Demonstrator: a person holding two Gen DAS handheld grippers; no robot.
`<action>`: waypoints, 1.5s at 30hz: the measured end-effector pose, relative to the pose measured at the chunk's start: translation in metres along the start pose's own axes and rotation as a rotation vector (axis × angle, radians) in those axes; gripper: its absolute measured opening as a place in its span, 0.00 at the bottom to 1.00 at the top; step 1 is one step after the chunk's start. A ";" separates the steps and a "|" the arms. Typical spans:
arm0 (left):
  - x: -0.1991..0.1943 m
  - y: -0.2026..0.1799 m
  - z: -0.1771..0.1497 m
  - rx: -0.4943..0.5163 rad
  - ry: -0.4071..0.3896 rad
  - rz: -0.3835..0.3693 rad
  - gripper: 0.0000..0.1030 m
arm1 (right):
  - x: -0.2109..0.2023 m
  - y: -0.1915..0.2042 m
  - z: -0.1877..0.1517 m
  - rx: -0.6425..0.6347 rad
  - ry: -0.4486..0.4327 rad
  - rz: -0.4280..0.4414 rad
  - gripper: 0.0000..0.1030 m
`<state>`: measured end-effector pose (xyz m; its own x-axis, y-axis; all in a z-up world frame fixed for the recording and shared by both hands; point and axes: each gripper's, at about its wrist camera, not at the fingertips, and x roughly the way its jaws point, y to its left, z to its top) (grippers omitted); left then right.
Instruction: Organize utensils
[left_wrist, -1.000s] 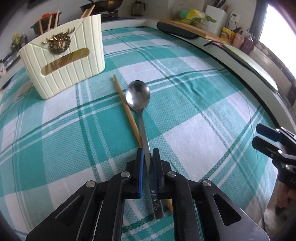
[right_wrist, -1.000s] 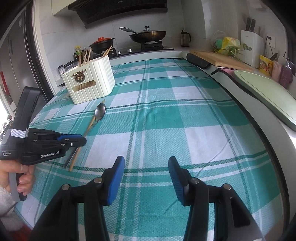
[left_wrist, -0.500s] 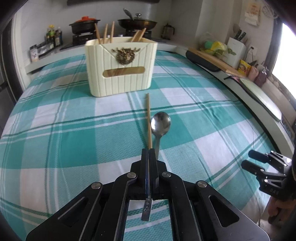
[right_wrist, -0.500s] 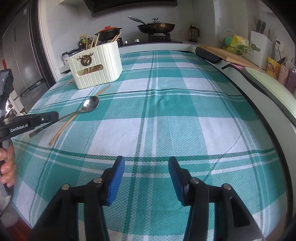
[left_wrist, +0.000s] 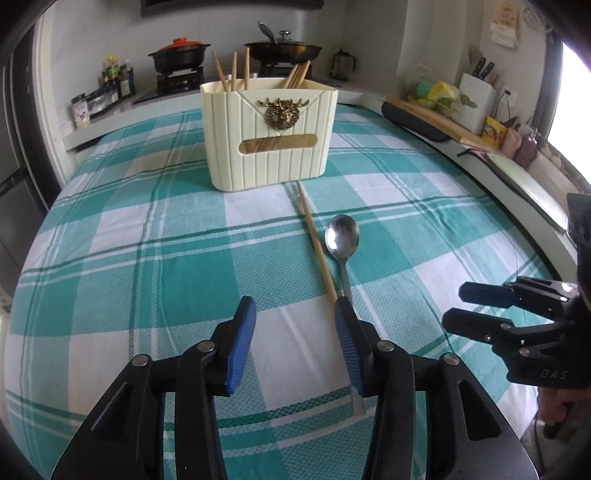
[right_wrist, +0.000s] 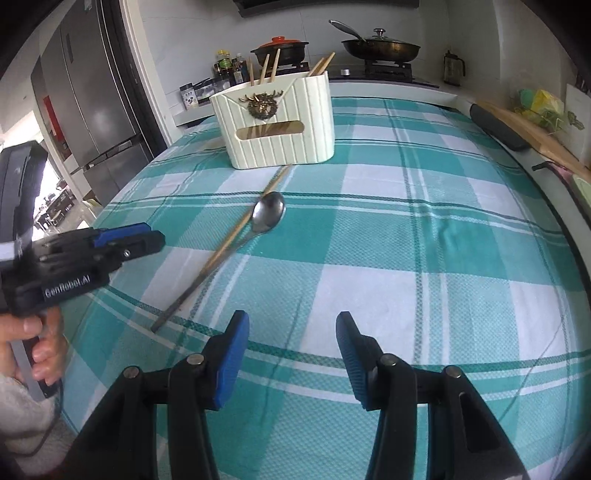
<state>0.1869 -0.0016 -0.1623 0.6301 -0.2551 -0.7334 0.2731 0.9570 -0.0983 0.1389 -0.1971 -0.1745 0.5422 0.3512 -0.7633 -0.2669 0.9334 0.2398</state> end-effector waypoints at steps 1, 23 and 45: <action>0.001 0.004 -0.001 -0.020 0.007 0.002 0.46 | 0.007 0.001 0.007 0.033 0.018 0.027 0.48; 0.018 0.011 0.006 -0.056 0.043 -0.019 0.64 | 0.053 0.022 0.018 -0.131 0.067 -0.252 0.28; 0.005 0.000 -0.043 -0.081 0.133 0.131 0.22 | -0.018 -0.074 -0.033 -0.025 -0.006 -0.501 0.12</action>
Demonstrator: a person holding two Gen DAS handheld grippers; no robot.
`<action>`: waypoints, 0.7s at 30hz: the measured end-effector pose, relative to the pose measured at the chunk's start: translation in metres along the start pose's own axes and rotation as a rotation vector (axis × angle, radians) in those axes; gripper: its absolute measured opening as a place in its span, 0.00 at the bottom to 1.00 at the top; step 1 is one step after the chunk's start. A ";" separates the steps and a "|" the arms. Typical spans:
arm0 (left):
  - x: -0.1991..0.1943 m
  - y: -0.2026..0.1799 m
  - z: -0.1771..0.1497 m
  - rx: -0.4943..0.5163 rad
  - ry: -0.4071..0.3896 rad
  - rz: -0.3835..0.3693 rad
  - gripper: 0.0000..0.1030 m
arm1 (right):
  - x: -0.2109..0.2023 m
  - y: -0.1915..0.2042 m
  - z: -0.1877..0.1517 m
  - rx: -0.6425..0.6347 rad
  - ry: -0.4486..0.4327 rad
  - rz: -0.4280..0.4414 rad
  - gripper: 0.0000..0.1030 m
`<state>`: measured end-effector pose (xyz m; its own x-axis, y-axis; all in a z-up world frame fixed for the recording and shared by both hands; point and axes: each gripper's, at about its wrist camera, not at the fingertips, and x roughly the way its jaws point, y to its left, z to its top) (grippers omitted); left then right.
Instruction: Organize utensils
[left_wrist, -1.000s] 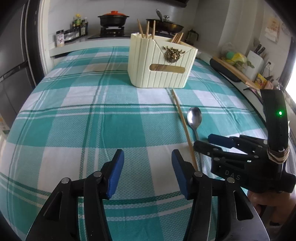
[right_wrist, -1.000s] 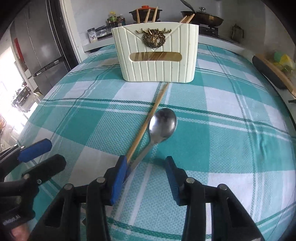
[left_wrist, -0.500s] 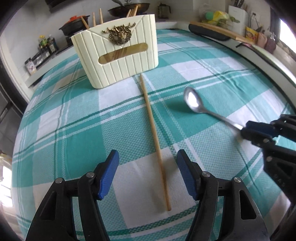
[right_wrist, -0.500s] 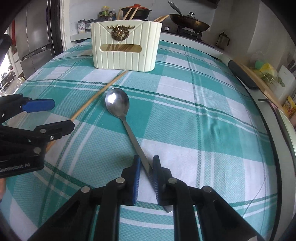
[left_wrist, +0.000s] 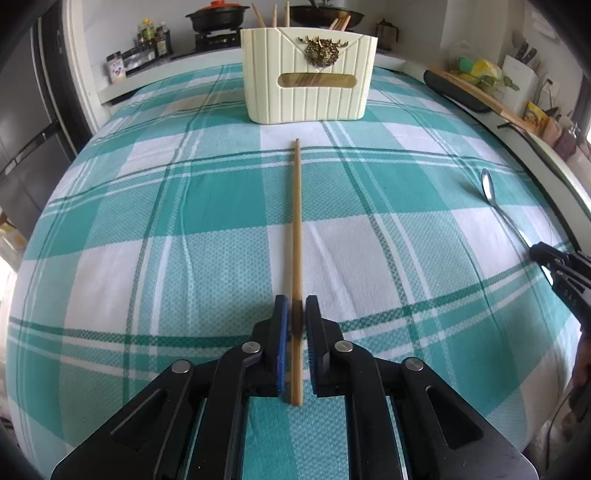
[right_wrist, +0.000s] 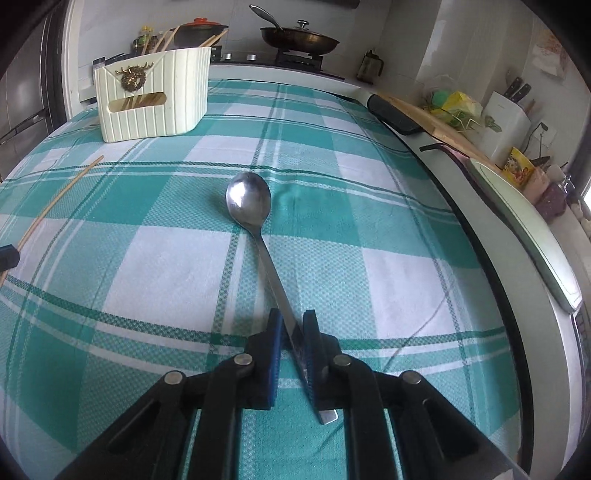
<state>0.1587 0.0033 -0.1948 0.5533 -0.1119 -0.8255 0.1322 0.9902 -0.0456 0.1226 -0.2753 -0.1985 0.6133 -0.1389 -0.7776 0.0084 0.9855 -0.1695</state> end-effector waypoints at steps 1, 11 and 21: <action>-0.001 0.000 0.002 -0.005 0.000 -0.020 0.45 | -0.001 -0.001 -0.001 0.009 -0.004 0.013 0.16; 0.031 -0.001 0.029 0.137 0.055 -0.008 0.92 | 0.006 0.001 0.001 0.003 0.010 0.155 0.60; 0.036 0.007 0.026 0.139 0.038 -0.038 1.00 | 0.010 -0.004 0.000 0.017 0.018 0.181 0.68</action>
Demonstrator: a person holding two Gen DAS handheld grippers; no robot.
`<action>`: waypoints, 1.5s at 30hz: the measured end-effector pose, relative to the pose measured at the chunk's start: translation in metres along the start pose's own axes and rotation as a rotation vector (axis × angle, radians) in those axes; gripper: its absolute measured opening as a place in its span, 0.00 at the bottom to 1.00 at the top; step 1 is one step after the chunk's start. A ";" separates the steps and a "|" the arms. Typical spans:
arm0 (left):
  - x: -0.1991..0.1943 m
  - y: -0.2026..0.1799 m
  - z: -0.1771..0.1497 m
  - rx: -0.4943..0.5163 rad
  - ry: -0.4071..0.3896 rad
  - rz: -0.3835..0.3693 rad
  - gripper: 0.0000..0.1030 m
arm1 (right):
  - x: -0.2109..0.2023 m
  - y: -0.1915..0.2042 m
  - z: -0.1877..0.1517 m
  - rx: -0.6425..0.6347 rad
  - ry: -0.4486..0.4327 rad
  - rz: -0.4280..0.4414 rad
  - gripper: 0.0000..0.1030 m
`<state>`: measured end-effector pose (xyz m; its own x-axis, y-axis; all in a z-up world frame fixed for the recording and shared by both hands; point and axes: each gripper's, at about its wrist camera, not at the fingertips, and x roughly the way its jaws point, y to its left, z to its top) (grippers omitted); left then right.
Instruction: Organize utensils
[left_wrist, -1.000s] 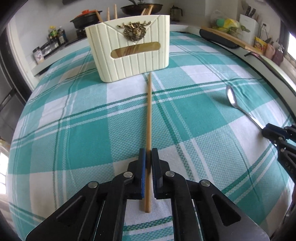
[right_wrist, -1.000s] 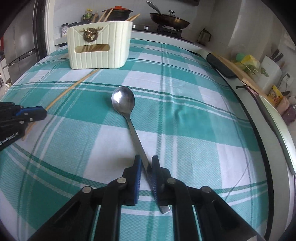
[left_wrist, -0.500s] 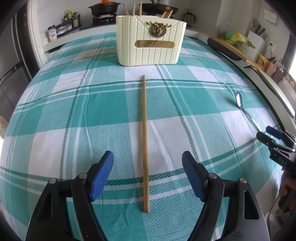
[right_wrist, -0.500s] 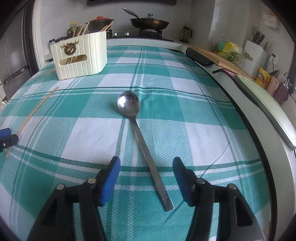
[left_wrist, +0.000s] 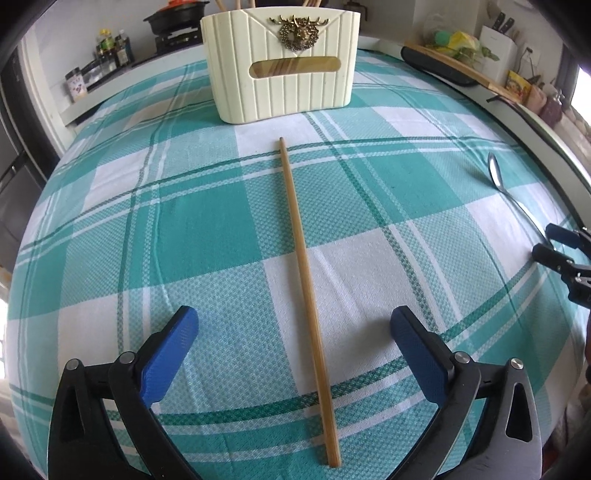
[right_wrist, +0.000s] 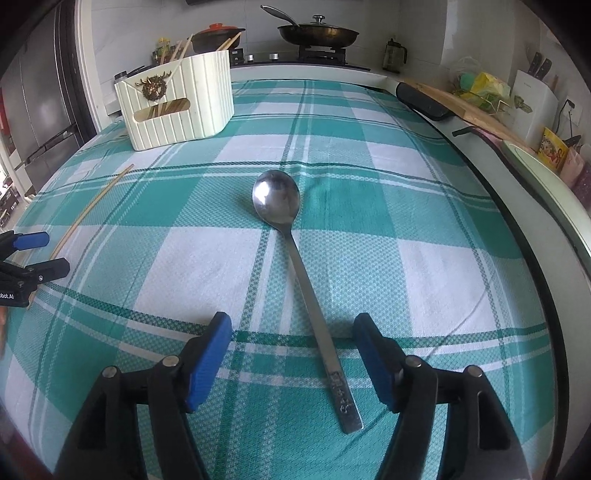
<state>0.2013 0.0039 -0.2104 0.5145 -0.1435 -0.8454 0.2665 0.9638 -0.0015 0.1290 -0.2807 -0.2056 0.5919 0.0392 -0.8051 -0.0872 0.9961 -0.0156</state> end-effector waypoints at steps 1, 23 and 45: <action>0.000 0.000 0.001 0.001 0.002 -0.002 1.00 | 0.000 0.000 0.000 0.001 -0.002 -0.002 0.68; 0.043 0.003 0.090 0.094 0.067 -0.082 0.51 | 0.057 0.016 0.082 -0.068 0.036 0.038 0.49; -0.106 0.023 0.070 -0.047 -0.341 -0.174 0.04 | -0.078 0.028 0.074 -0.089 -0.268 0.177 0.36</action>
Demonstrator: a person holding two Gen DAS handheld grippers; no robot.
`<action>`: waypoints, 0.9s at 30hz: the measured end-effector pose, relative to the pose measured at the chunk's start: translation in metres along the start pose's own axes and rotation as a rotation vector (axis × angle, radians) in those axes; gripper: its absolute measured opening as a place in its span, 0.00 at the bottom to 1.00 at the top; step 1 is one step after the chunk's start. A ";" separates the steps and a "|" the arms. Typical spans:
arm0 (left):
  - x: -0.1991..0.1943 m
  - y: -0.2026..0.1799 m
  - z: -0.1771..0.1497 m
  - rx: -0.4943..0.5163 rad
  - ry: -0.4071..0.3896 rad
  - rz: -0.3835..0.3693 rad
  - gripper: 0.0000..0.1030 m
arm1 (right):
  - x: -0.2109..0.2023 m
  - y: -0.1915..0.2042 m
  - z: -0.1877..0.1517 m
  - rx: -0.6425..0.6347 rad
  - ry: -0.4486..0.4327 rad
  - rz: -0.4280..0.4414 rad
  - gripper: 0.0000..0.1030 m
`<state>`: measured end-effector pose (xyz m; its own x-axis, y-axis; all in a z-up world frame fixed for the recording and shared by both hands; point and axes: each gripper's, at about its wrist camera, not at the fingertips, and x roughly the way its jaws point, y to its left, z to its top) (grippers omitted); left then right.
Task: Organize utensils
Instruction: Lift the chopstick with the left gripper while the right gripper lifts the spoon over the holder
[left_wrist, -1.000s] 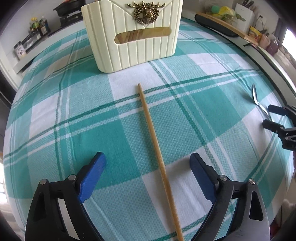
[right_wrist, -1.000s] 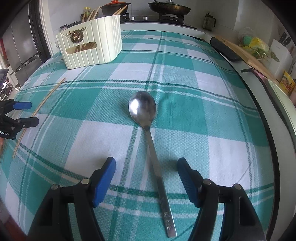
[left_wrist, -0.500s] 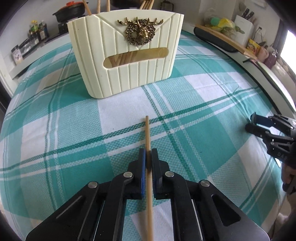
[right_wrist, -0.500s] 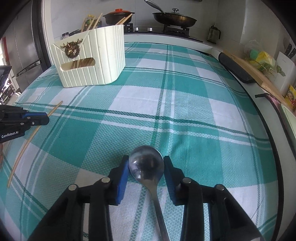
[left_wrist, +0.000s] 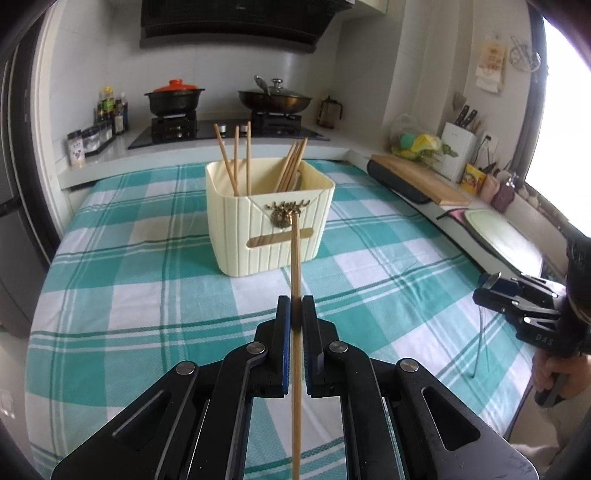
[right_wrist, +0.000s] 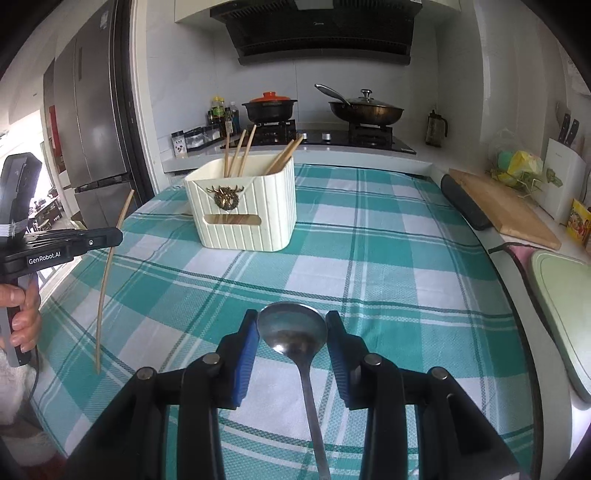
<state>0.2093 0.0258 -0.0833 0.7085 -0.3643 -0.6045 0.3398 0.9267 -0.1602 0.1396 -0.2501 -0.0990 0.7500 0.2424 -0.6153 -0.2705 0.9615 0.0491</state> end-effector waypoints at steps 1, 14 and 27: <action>-0.004 0.001 0.000 -0.006 -0.008 -0.002 0.04 | -0.004 0.001 0.001 -0.003 -0.006 0.002 0.36; -0.036 0.002 0.006 -0.053 -0.079 -0.042 0.04 | -0.034 0.004 0.017 0.016 -0.081 0.017 0.35; -0.041 0.005 0.014 -0.075 -0.097 -0.067 0.04 | -0.036 -0.001 0.036 0.029 -0.095 0.028 0.35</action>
<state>0.1905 0.0441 -0.0488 0.7436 -0.4292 -0.5127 0.3433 0.9031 -0.2580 0.1350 -0.2550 -0.0484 0.7970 0.2788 -0.5357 -0.2754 0.9573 0.0883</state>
